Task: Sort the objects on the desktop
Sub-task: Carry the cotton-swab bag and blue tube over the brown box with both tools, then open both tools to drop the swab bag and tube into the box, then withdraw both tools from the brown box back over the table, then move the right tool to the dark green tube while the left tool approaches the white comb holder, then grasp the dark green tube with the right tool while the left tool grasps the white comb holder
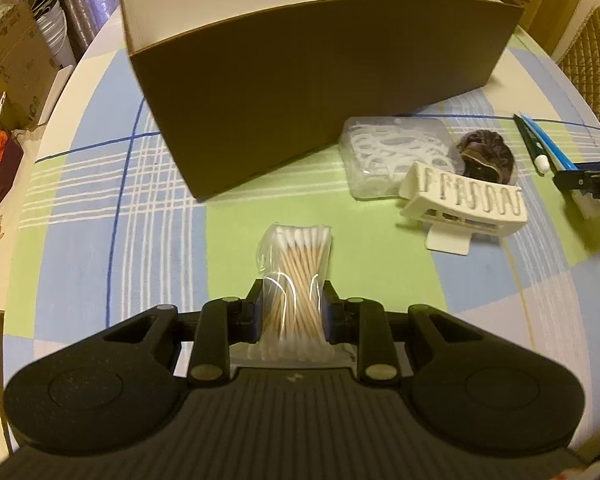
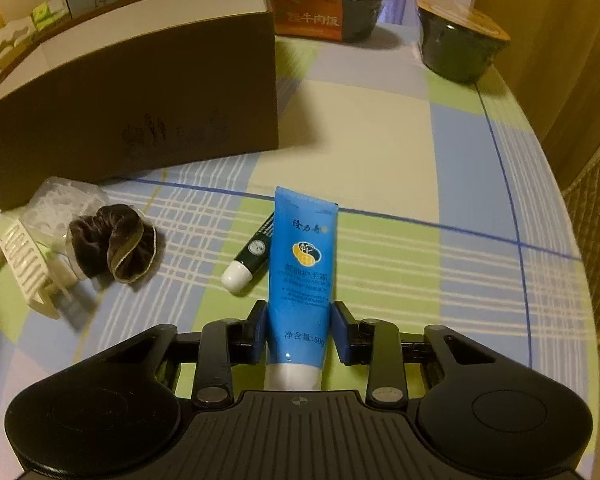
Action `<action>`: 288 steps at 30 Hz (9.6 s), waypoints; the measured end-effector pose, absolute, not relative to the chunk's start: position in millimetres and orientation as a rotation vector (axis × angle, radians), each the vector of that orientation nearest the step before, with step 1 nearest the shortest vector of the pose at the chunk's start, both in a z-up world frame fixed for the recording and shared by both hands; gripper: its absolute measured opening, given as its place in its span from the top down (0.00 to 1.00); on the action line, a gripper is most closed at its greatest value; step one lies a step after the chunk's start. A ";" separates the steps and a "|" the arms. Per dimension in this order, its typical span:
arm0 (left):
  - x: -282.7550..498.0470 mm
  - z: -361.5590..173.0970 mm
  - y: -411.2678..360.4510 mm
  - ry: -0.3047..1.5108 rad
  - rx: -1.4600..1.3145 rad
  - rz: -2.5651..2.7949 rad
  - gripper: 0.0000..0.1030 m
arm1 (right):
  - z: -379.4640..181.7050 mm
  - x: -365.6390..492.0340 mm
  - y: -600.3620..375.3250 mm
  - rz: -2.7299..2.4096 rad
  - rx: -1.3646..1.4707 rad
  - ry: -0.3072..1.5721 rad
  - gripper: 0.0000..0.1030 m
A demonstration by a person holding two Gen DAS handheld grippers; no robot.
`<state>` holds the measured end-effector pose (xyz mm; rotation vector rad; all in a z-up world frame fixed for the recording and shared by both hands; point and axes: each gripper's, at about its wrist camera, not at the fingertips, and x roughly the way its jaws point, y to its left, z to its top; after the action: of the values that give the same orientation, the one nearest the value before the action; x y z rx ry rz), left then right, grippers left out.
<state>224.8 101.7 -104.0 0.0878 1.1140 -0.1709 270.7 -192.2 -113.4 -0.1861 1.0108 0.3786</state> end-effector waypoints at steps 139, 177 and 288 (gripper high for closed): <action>264.6 38.1 92.8 0.887 -0.012 0.020 0.21 | 17.9 292.7 -86.8 0.640 -0.098 0.835 0.02; 161.8 9.4 53.0 0.974 -0.009 0.007 0.20 | -0.2 202.9 -146.8 0.670 -0.092 0.906 0.02; 239.8 -78.1 47.1 0.977 0.108 -0.174 0.19 | -124.8 296.8 -165.1 0.405 -0.193 0.939 0.72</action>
<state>239.8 47.1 -78.1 0.1084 0.9768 -0.1742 296.8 -165.1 -124.8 -0.1927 0.9389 0.4045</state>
